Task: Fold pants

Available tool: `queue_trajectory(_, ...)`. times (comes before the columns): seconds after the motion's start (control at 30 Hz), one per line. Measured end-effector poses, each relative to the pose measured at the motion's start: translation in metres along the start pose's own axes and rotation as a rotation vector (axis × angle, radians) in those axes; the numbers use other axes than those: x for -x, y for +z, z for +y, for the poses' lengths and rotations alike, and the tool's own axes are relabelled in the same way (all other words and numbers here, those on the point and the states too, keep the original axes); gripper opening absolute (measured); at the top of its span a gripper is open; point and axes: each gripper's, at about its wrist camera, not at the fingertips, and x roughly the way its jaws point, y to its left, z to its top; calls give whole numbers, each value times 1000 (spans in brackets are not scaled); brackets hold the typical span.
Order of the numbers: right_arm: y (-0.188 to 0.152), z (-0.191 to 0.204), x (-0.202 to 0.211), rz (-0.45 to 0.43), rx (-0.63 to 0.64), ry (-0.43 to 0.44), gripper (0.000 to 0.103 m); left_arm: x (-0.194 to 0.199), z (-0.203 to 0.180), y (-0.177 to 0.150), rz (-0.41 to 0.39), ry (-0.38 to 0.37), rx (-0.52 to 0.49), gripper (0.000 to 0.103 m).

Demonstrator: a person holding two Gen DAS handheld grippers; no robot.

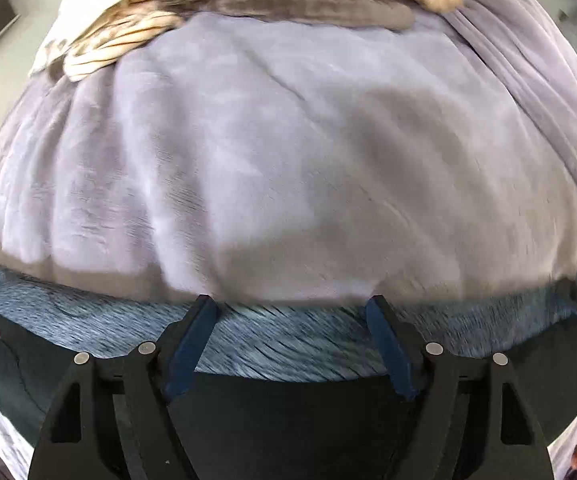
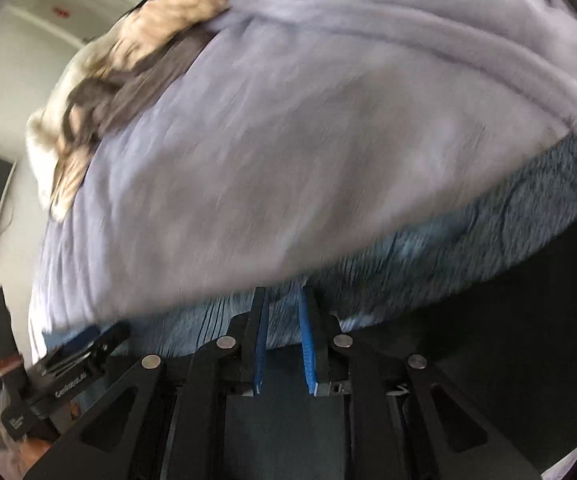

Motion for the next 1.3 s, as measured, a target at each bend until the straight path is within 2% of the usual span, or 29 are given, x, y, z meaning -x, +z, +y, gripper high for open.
queue_trajectory(0.07,4,0,16,-6,-21,7,17,14,12,2,-15,-12,4,79)
queue_trajectory(0.13,-2,2,39,-10,-4,40,18,36,25,-6,-40,-11,-35,79)
queue_trajectory(0.17,-13,7,52,-6,17,65,25,43,32,-15,-49,7,-61,79)
queue_trajectory(0.2,-21,7,61,3,28,75,43,49,41,-25,-52,26,-79,79)
queue_trajectory(0.27,-48,-2,84,6,24,74,62,56,64,-42,-35,49,-84,79)
queue_trajectory(0.4,-87,-39,118,-47,-58,-2,62,52,108,-76,23,110,-46,79)
queue_trajectory(0.47,-96,-77,133,-102,-192,-99,62,42,124,-90,65,122,4,79)
queue_trajectory(0.5,-98,-94,136,-119,-259,-130,62,36,134,-95,82,103,45,79)
queue_trajectory(0.53,-101,-120,139,-136,-366,-129,62,33,137,-97,85,82,72,79)
queue_trajectory(0.57,-101,-133,138,-140,-418,-112,58,30,140,-98,88,72,94,79)
queue_trajectory(0.63,-99,-151,130,-123,-478,-53,30,27,136,-95,84,88,96,79)
queue_trajectory(0.67,-95,-155,123,-96,-477,-24,6,26,132,-92,75,97,86,79)
queue_trajectory(0.7,-90,-152,119,-88,-468,-16,6,24,129,-90,68,106,74,79)
queue_trajectory(0.77,-85,-147,124,-124,-441,-6,6,18,125,-85,68,119,60,80)
queue_trajectory(0.87,-94,-160,120,-91,-490,-74,6,14,127,-82,80,114,72,81)
queue_trajectory(0.97,-107,-172,120,-61,-517,-117,6,27,138,-87,95,126,77,81)
queue_trajectory(1.03,-113,-174,130,-84,-522,-58,6,38,146,-89,97,130,83,81)
queue_trajectory(1.13,-109,-170,141,-106,-517,-41,12,57,171,-95,92,128,105,81)
queue_trajectory(1.23,-107,-140,143,-60,-434,-15,17,78,195,-102,92,120,142,81)
queue_trajectory(1.3,-109,-117,141,-29,-363,-5,33,90,210,-105,88,116,160,81)
